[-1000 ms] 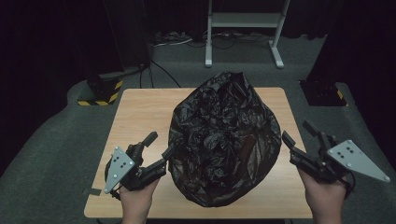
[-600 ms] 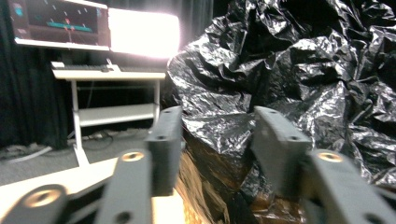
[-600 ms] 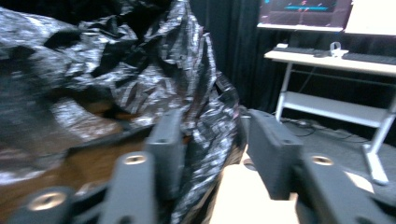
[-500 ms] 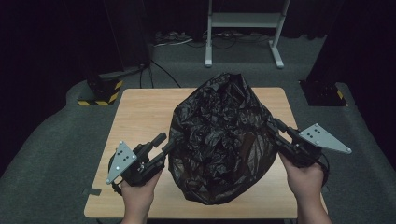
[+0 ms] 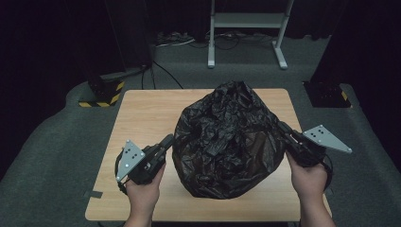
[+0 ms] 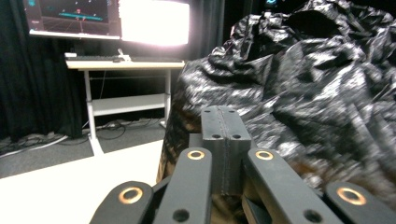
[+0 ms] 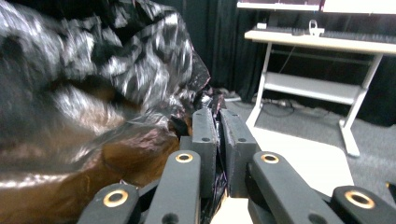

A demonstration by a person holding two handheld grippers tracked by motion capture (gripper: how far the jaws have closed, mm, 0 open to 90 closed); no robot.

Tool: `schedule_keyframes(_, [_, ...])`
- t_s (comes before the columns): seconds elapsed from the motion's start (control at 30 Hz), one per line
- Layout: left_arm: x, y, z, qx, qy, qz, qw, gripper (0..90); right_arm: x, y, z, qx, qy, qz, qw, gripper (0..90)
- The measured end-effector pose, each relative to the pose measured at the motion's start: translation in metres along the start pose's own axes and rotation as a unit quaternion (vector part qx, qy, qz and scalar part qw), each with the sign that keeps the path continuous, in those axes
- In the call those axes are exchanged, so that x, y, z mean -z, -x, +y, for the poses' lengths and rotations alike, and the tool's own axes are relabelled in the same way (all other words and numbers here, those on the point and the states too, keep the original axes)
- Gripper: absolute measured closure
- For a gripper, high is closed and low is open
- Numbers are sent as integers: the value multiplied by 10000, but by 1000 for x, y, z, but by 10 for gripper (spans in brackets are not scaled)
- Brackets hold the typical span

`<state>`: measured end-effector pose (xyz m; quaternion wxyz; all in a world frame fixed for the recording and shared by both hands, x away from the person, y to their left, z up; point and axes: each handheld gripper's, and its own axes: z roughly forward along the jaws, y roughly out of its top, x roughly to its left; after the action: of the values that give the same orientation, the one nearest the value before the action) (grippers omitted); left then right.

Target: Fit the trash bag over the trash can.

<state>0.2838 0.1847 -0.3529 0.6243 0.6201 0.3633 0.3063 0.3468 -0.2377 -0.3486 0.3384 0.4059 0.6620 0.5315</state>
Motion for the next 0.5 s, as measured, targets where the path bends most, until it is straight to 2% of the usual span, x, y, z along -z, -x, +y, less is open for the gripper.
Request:
schedule_keyframes(0.23, [2,-2,-8,46,-19,35,10000,900,-11,0,-26,-124,-277,83,9995,846])
schedule_keyframes(0.4, [9,0,-11,116,45,5,9999,898,-14,-6,-57,-197,-619,189,9977,843])
schedule_keyframes(0.43, [10,0,-10,132,56,-10,9999,890,-15,-7,-64,-219,-706,208,9970,841])
schedule_keyframes(0.5, [11,3,-9,152,61,-15,9999,782,-16,-8,-76,-225,-872,240,9956,828])
